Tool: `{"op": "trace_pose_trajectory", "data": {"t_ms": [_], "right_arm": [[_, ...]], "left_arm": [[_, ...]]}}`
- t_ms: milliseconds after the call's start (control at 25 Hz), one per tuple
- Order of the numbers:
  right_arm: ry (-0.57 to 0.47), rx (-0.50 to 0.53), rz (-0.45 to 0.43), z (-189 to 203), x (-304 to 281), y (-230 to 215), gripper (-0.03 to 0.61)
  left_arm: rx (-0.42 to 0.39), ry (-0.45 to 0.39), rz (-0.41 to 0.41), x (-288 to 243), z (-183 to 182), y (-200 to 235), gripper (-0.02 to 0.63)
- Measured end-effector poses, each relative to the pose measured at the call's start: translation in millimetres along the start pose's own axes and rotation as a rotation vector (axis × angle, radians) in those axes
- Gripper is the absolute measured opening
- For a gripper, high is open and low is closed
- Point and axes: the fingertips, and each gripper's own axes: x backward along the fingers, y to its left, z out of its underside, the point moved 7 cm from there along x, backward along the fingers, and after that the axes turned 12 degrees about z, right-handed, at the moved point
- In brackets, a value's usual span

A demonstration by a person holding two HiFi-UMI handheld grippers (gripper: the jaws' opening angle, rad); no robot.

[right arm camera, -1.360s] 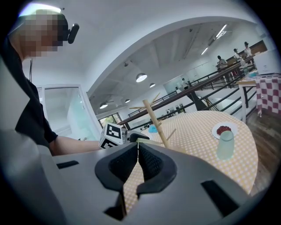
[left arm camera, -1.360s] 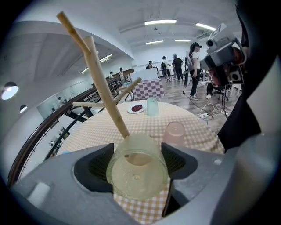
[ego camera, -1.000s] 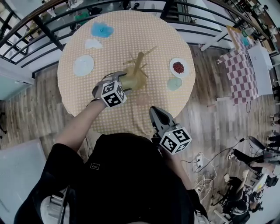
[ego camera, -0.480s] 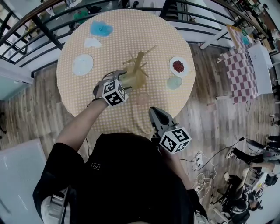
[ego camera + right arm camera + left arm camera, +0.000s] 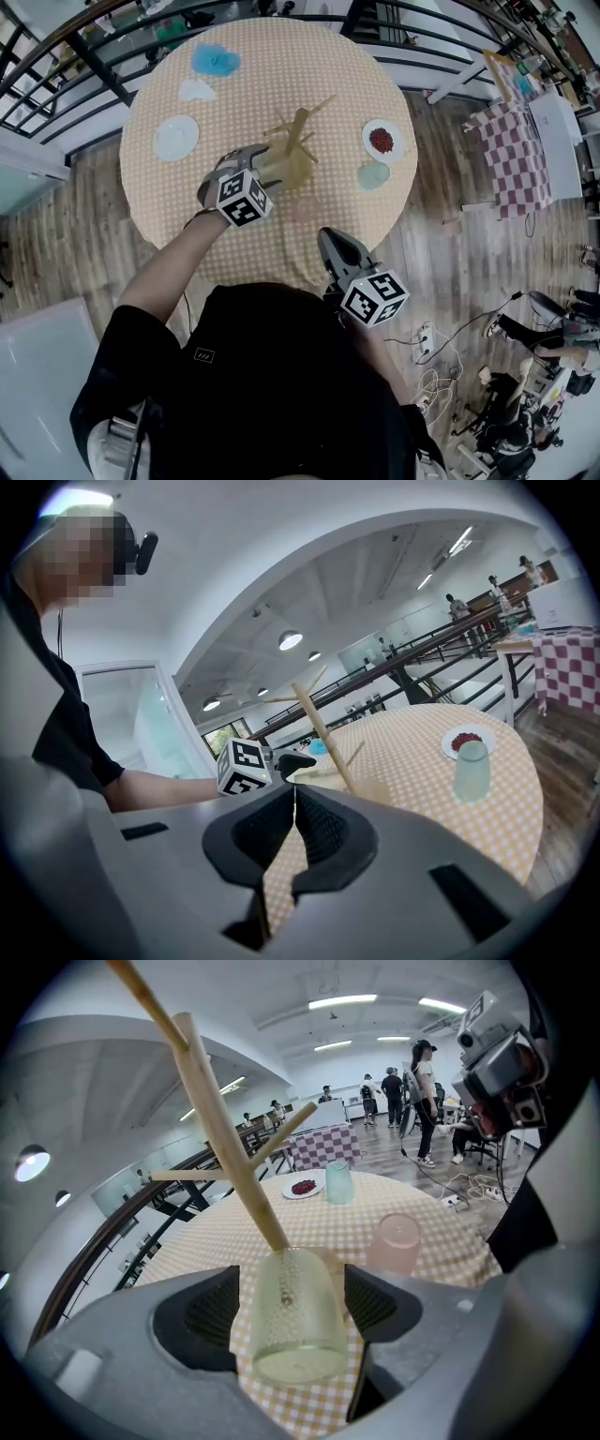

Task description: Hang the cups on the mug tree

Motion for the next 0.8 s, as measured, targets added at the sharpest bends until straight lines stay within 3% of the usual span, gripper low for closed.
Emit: {"op": "trace_pose_trajectory", "data": {"t_ms": [320, 600, 800], "right_arm": [[-0.003, 0.012, -0.014, -2, 0, 9, 0.017], [-0.005, 0.035, -0.018, -1, -2, 23, 0.017], [0.004, 0.060, -0.015, 1, -4, 41, 0.017]], "left_arm": [[0.007, -0.067, -0.060, 32, -5, 0, 0.342], [0.099, -0.211, -0.125, 80, -2, -5, 0.339], [0.154, -0.323, -0.148, 120, 1, -14, 0.251]]}}
